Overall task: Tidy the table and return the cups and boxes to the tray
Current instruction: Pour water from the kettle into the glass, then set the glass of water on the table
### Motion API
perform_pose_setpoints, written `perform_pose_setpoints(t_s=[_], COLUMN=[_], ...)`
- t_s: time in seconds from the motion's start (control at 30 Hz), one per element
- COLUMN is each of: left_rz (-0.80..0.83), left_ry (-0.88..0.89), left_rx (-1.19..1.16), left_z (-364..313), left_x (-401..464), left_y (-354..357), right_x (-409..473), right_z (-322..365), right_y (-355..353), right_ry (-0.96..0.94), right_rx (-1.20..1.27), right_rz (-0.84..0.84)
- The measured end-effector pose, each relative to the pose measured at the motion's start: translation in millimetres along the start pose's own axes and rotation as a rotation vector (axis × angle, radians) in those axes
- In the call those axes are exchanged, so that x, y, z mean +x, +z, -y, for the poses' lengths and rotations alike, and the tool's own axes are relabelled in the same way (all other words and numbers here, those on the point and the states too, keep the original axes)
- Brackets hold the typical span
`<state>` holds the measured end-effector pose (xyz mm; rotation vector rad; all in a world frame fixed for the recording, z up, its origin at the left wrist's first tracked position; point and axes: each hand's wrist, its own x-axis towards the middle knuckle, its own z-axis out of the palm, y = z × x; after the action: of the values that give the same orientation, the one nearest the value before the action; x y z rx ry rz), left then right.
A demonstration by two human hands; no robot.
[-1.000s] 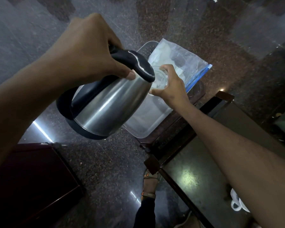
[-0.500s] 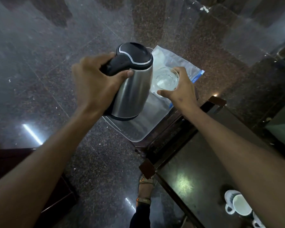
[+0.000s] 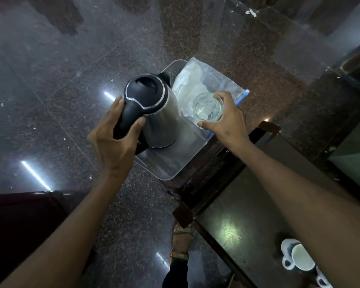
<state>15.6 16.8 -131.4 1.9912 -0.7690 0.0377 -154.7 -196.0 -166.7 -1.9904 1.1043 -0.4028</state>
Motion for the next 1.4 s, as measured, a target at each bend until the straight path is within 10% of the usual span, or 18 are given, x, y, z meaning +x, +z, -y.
perform_pose_setpoints(t_s=[0.3, 0.67, 1.4], left_rz=[-0.073, 0.607, 1.148], left_ry=[0.241, 0.116, 0.407], left_rx=[0.316, 0.021, -0.052], left_z=[-40.9, -116.3, -248.1], left_x=[-10.9, -44.7, -262.5], left_y=[-2.9, 102.9, 302.5], right_x=[-15.2, -57.0, -254.6], right_z=[8.6, 15.2, -236.4], right_y=[-18.6, -99.7, -253.0], right_ry=[0.01, -0.041, 0.319], right_rx=[0.075, 0.098, 0.073], right_rz=[-0.033, -0.106, -0.273])
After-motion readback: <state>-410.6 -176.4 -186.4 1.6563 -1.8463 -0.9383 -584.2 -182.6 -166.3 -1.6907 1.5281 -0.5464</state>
